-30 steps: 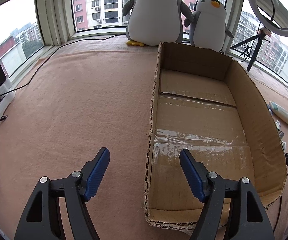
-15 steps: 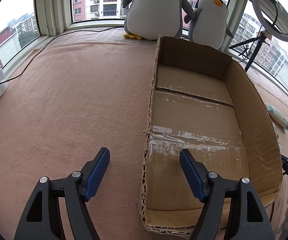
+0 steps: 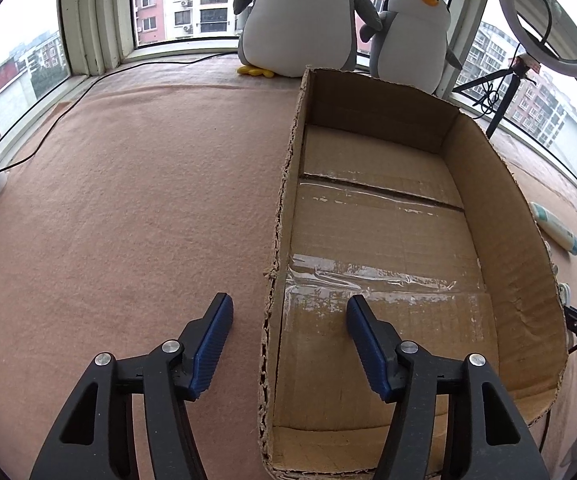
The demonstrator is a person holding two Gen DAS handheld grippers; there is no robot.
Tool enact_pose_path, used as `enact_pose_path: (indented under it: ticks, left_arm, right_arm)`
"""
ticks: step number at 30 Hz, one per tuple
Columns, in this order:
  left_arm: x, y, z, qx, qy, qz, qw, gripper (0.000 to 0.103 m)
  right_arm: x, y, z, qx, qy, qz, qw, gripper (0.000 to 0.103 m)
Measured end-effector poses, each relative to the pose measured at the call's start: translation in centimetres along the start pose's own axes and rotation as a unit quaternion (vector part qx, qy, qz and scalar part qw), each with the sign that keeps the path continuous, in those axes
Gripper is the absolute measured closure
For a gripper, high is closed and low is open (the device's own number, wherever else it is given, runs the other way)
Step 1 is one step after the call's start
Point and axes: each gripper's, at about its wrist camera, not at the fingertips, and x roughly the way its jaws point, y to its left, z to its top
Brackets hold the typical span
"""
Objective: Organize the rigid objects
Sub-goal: 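Close the right gripper on the white USB cable and lift it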
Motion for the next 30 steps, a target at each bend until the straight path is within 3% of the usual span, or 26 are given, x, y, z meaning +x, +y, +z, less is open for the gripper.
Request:
enact_pose_path:
  ticks: [17,30]
  left_arm:
    - [0.2,-0.3,0.2,0.015,-0.005,0.009,0.9998,0.039]
    - [0.1,-0.4,0.1,0.018,-0.007,0.011,0.9998,0.039]
  right_arm:
    - [-4.8,4.7,1.9,-0.044,-0.059,0.052,0.996,0.085]
    - [-5.9,10.4,2.3,-0.097,-0.068,0.104,0.987,0.085]
